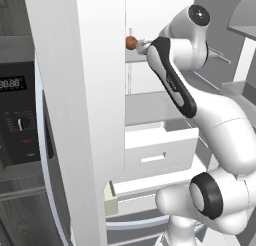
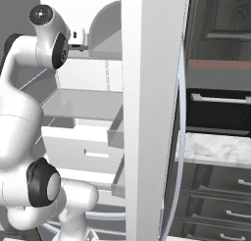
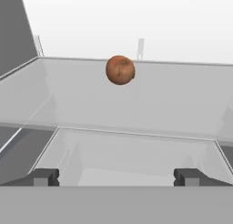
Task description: Grab the onion and lemon wedge from the fridge, place them in the blender, close the lid, and turn on the blender to create a marinade.
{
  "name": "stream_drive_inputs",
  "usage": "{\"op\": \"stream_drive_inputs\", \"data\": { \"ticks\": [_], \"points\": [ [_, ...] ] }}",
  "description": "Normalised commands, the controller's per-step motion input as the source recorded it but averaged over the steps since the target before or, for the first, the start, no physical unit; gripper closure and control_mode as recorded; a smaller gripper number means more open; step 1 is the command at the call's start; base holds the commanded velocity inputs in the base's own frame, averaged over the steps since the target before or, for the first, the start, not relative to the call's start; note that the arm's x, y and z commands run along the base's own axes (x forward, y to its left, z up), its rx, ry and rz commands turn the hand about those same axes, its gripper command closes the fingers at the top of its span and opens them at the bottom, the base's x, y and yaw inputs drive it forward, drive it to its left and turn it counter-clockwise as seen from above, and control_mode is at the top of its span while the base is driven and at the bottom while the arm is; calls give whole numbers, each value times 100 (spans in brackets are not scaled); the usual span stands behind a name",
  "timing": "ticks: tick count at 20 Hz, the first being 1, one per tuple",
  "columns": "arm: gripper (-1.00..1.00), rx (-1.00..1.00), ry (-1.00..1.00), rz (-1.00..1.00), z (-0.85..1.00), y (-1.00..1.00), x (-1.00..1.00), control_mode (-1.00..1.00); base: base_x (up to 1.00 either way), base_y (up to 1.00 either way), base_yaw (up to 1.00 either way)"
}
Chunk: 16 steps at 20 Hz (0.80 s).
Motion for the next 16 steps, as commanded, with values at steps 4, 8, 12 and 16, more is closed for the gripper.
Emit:
{"op": "stream_drive_inputs", "data": {
  "ticks": [4, 8, 12, 16],
  "points": [
    [-100, 0, 0, 0, 0, 10, 46, -100, 0, 0, 0],
    [-100, 0, 0, 0, 0, 14, 44, -100, 0, 0, 0],
    [-100, 0, 0, 0, 0, 14, 44, -100, 0, 0, 0],
    [-100, 0, 0, 0, -4, 10, 42, -100, 0, 0, 0]
  ]
}}
